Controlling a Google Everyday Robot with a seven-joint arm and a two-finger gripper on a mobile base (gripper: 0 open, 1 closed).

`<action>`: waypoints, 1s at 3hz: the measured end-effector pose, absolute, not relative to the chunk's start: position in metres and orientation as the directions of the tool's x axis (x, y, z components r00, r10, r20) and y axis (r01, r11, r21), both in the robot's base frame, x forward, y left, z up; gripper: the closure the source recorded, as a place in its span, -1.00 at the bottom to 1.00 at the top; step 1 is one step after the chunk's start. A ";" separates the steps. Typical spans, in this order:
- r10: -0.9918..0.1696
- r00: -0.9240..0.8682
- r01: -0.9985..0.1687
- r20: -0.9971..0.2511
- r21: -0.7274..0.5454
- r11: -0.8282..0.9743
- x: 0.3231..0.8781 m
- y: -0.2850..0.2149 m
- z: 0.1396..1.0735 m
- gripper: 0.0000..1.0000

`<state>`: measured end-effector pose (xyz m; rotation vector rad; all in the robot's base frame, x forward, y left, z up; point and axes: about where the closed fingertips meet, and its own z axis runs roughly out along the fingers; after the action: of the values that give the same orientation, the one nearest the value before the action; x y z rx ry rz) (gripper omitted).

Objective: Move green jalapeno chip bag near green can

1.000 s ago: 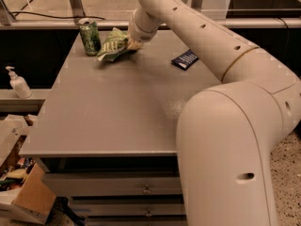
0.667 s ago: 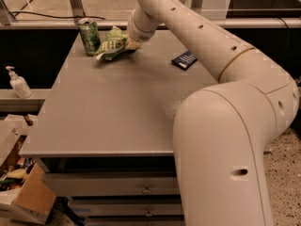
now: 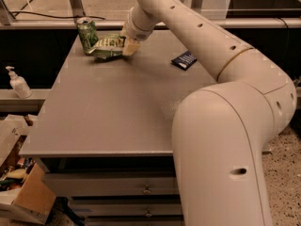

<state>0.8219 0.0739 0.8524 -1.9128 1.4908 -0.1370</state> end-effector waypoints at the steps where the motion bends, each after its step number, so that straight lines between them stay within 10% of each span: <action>1: -0.880 0.338 -0.812 -0.334 -0.576 -0.094 0.818 0.076 0.856 -1.00; 3: -0.841 0.312 -0.837 -0.443 -0.547 -0.022 0.790 0.053 0.872 -1.00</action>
Offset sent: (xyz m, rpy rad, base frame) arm -0.0255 -0.0141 0.0247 0.0686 0.0039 0.0025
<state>0.7900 0.0526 0.8718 -1.8256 1.4979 -0.0061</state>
